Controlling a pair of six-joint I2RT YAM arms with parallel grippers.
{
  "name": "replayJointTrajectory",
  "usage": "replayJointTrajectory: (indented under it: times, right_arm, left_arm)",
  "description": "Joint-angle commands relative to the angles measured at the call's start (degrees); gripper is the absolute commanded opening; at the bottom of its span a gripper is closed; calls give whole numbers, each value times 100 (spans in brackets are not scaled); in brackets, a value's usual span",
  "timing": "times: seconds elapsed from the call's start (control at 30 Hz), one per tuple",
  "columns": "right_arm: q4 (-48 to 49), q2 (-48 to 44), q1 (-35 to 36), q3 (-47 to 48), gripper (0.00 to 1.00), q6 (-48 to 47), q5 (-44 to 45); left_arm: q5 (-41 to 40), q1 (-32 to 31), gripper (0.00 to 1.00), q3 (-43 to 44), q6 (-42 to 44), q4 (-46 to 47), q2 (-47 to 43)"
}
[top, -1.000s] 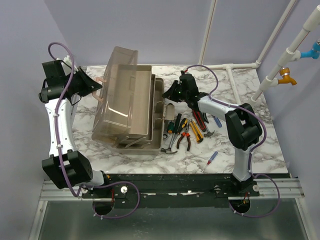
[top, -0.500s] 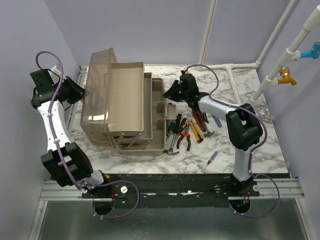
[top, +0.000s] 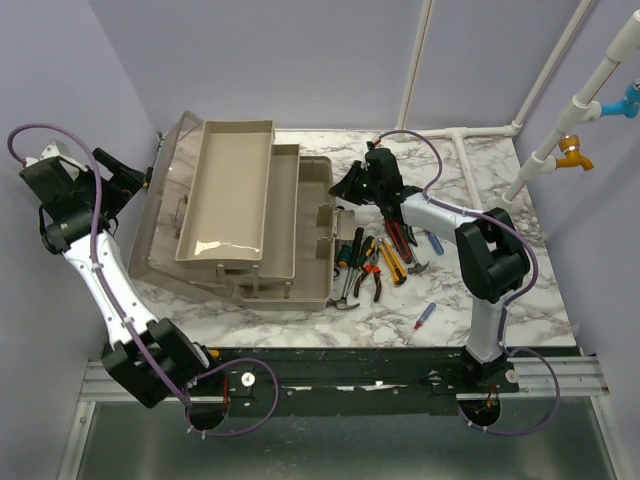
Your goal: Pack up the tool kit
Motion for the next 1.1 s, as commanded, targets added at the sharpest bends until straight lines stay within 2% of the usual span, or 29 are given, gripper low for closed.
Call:
replayJointTrajectory:
  times: [0.0, 0.17, 0.3, 0.43, 0.8, 0.93, 1.07]
  right_arm:
    - [-281, -65, -149, -171, 2, -129, 69]
    - [-211, -46, -144, -198, 2, -96, -17]
    - [-197, -45, -145, -215, 2, -101, -28]
    - [-150, -30, -151, -224, 3, -108, -63]
    - [-193, 120, -160, -9, 5, 74, 134]
    - [-295, 150, -153, 119, 11, 41, 264]
    - [-409, 116, -154, 228, 19, -32, 335]
  left_arm:
    - [-24, 218, 99, -303, -424, 612, -902]
    - [1121, 213, 98, -190, -373, 383, -229]
    - [864, 210, 98, -737, -360, 699, -524]
    - [719, 56, 98, -638, -140, 452, -758]
    - [-367, -1422, 99, -305, 180, -130, -2078]
    - [-108, -1772, 99, -569, 112, -382, -2561]
    - [-199, -2459, 98, -1006, 76, -727, -3141]
